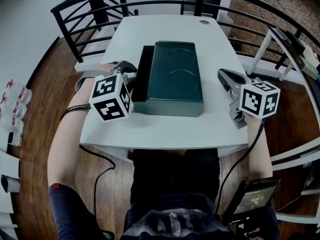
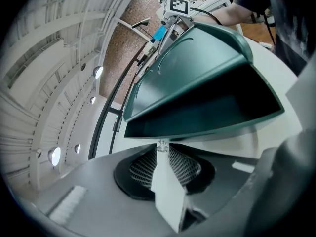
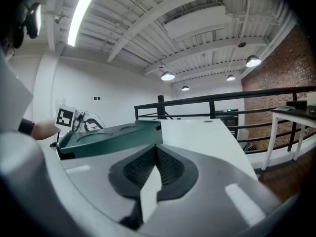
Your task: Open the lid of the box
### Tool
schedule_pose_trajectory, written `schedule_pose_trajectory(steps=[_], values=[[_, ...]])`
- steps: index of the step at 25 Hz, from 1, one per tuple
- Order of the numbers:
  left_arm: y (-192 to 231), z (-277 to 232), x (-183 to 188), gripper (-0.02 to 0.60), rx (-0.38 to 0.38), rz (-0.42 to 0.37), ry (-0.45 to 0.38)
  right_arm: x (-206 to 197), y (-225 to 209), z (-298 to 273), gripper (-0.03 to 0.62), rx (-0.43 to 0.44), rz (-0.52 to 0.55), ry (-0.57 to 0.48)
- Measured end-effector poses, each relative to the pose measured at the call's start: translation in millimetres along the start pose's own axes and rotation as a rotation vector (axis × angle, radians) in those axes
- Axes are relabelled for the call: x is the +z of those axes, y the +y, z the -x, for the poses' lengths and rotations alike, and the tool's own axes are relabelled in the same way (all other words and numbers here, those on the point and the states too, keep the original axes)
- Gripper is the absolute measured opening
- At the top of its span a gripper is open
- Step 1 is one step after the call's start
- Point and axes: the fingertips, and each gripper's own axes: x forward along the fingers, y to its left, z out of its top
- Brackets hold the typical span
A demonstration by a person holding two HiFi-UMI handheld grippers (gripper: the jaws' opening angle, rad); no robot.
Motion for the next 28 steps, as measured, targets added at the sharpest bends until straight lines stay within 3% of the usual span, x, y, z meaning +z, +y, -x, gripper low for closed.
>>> schedule_pose_trajectory(steps=[11, 15, 23, 28], values=[[3.6, 15.4, -74.9, 0.087, 0.002, 0.056, 0.116, -1.2, -1.7, 1.3, 0.003, 0.004, -0.004, 0.003], [7.1, 22.8, -79.1, 0.087, 0.007, 0.116, 0.067, -0.1, -2.1, 1.7, 0.003, 0.004, -0.003, 0.003], [0.3, 17.9, -78.2, 0.094, -0.003, 0.140, 0.051, -0.5, -2.7, 3.4, 0.003, 0.005, -0.004, 0.001], [3.1, 25.5, -93.8, 0.092, 0.020, 0.134, 0.090, 0.0, -2.0, 2.7, 0.004, 0.005, -0.003, 0.001]])
